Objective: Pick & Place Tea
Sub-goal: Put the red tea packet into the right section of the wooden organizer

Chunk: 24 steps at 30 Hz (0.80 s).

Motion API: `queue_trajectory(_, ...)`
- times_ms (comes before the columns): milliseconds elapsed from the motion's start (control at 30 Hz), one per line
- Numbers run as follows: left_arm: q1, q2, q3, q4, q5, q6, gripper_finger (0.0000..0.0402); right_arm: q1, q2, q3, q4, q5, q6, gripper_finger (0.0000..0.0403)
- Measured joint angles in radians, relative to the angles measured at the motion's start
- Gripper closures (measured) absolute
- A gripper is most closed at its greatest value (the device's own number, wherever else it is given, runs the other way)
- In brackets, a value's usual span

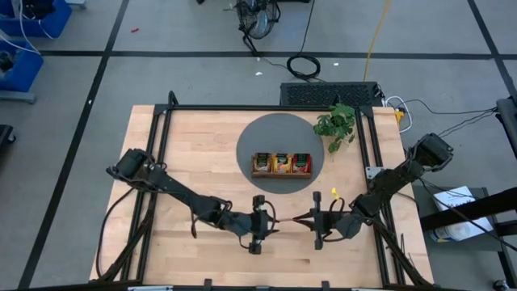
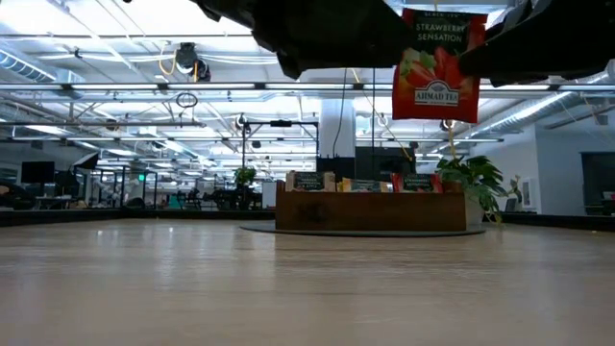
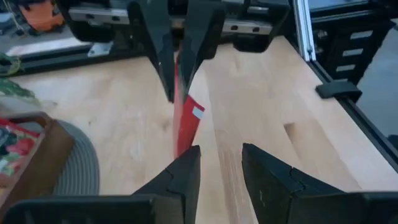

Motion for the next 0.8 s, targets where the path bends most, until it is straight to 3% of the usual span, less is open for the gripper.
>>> queue_trajectory(800, 0.007, -0.003, 0.001, 0.016, -0.133, 0.034, 0.0277, 0.003, 0.0, 0.0, -0.044, -0.028, 0.039, 0.0403)
